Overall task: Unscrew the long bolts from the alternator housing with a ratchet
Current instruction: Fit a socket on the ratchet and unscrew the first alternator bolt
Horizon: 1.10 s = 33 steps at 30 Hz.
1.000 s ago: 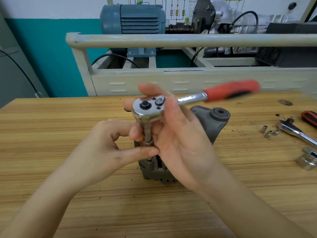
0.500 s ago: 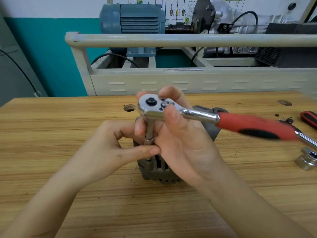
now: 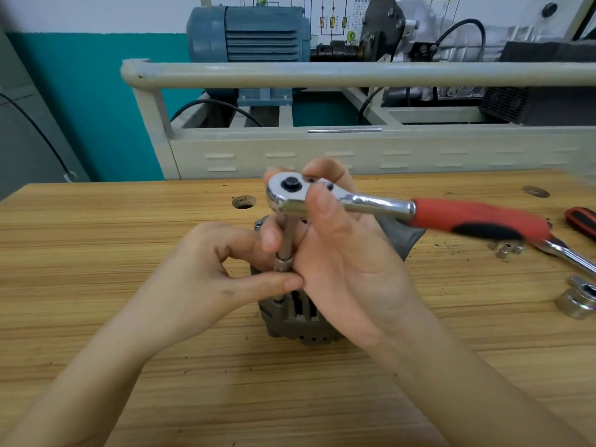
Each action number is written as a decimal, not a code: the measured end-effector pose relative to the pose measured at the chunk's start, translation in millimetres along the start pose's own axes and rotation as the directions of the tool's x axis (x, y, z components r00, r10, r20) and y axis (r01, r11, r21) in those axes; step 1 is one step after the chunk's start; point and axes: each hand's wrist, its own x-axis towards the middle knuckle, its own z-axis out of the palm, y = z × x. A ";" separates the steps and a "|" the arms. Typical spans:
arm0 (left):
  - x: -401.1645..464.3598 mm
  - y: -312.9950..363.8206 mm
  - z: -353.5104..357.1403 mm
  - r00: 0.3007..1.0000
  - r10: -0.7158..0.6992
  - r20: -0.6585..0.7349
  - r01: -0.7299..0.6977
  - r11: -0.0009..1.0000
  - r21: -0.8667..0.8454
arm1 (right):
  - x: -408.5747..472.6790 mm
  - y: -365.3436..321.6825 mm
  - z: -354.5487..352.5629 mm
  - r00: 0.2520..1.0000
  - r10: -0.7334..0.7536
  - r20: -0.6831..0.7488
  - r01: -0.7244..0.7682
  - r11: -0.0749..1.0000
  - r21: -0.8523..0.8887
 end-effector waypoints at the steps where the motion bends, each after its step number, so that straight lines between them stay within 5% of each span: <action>1: 0.3 0.2 0.1 1.000 -0.001 0.002 0.001 1.000 0.004 | -0.2 -0.2 0.3 1.000 0.002 -0.001 -0.002 1.000 0.003; 33: -0.7 1.5 -2.7 1.000 -0.010 0.027 0.010 1.000 -0.006 | 2.1 2.7 2.9 0.999 0.024 0.023 -0.024 1.000 -0.011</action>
